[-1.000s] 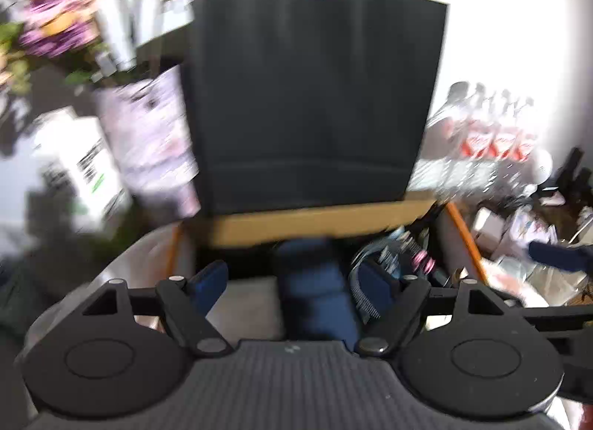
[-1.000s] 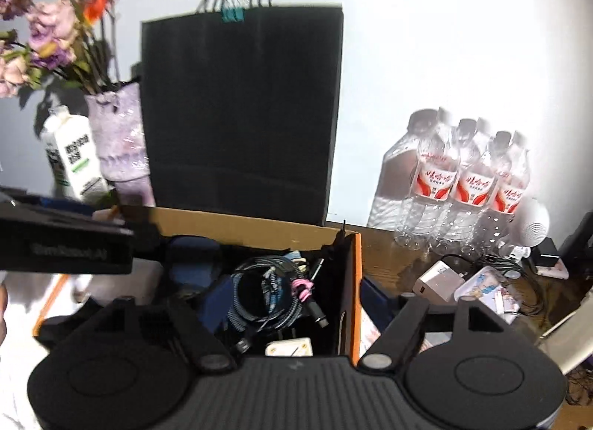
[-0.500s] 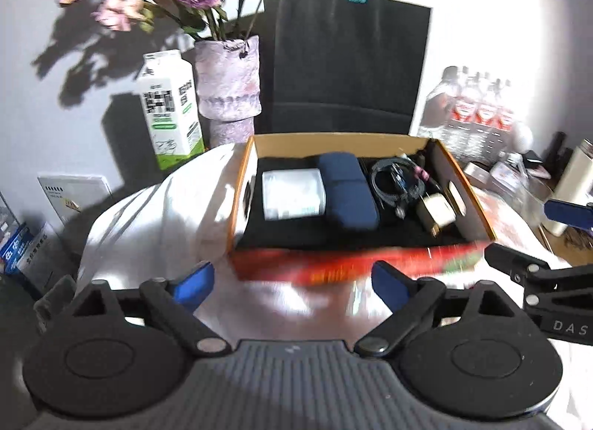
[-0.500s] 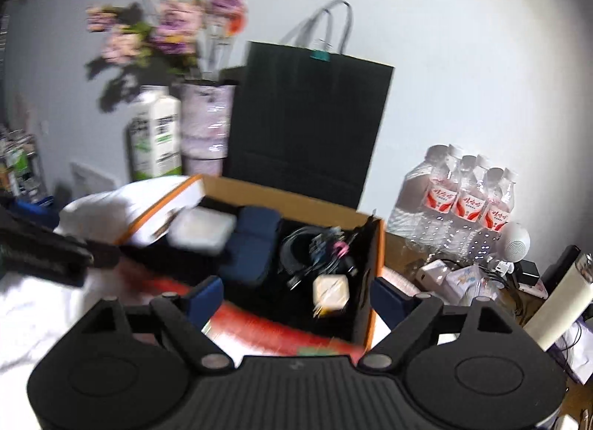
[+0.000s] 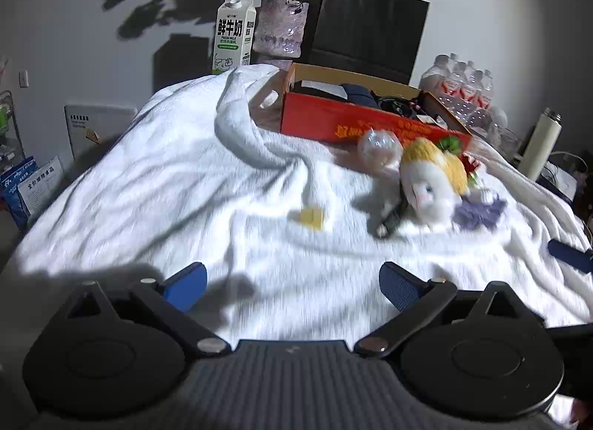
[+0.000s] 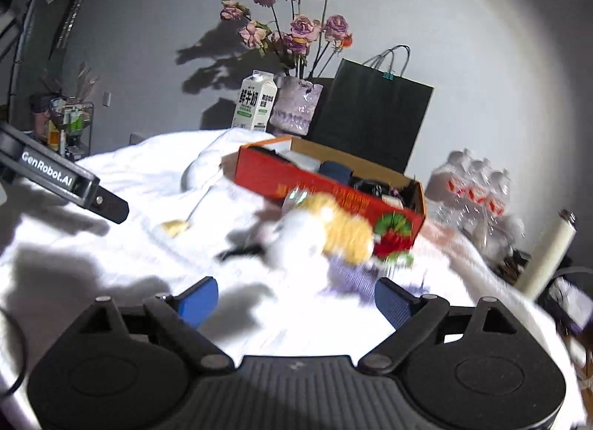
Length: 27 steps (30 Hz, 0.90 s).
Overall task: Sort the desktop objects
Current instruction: 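Grasp the small yellow block with the left tool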
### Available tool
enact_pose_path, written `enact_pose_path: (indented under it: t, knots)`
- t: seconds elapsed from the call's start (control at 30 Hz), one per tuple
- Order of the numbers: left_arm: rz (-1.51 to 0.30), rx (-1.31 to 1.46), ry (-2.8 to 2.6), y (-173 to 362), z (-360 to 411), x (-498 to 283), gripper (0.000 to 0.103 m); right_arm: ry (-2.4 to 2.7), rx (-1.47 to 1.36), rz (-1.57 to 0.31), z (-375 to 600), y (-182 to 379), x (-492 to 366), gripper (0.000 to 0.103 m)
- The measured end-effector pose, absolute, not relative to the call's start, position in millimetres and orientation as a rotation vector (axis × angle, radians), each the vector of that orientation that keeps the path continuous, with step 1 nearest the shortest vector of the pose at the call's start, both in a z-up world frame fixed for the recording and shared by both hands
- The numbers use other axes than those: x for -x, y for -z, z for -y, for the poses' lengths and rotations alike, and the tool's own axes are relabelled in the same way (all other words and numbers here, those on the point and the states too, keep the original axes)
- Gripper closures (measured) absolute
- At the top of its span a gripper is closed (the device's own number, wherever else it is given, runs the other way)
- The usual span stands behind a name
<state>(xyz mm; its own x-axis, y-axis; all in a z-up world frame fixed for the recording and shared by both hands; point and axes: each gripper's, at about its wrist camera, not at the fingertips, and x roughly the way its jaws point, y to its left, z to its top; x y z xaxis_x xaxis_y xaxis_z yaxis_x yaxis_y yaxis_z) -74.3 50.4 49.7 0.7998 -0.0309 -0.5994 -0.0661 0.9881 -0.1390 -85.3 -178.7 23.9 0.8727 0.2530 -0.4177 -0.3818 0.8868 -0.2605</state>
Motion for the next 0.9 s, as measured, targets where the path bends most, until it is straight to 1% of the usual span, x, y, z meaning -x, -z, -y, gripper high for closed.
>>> enact_pose_path:
  t: [0.13, 0.23, 0.33, 0.57, 0.67, 0.7, 0.77, 0.83, 0.87, 0.9]
  knots:
    - [-0.555, 0.083, 0.045, -41, -36, 96, 0.001, -0.364, 0.343, -0.413, 169, 0, 113, 0.012]
    - [-0.572, 0.064, 0.039, -35, -27, 88, 0.001, -0.363, 0.371, -0.415, 165, 11, 120, 0.012]
    - [-0.595, 0.058, 0.037, -29, -23, 81, 0.002, -0.358, 0.341, -0.421, 168, 11, 119, 0.012]
    - [-0.592, 0.007, 0.035, -24, -15, 73, 0.004, -0.31, 0.195, -0.484, 192, 9, 97, 0.012]
    - [-0.596, 0.01, 0.045, -27, -17, 59, 0.008, -0.286, 0.131, -0.504, 202, 6, 86, 0.012]
    - [-0.598, 0.01, 0.045, -28, -18, 53, 0.01, -0.279, 0.106, -0.501, 205, 3, 84, 0.012]
    - [-0.597, 0.02, 0.047, -31, -23, 40, 0.018, -0.266, 0.045, -0.478, 210, -3, 80, 0.012]
    - [-0.599, 0.024, 0.055, -32, -28, 24, 0.03, -0.285, -0.018, -0.466, 215, -9, 74, 0.012]
    - [-0.606, 0.019, 0.058, -33, -30, 13, 0.035, -0.296, -0.047, -0.464, 217, -11, 70, 0.012]
    - [-0.617, 0.013, 0.062, -34, -32, 3, 0.043, -0.306, -0.07, -0.469, 218, -13, 64, 0.013]
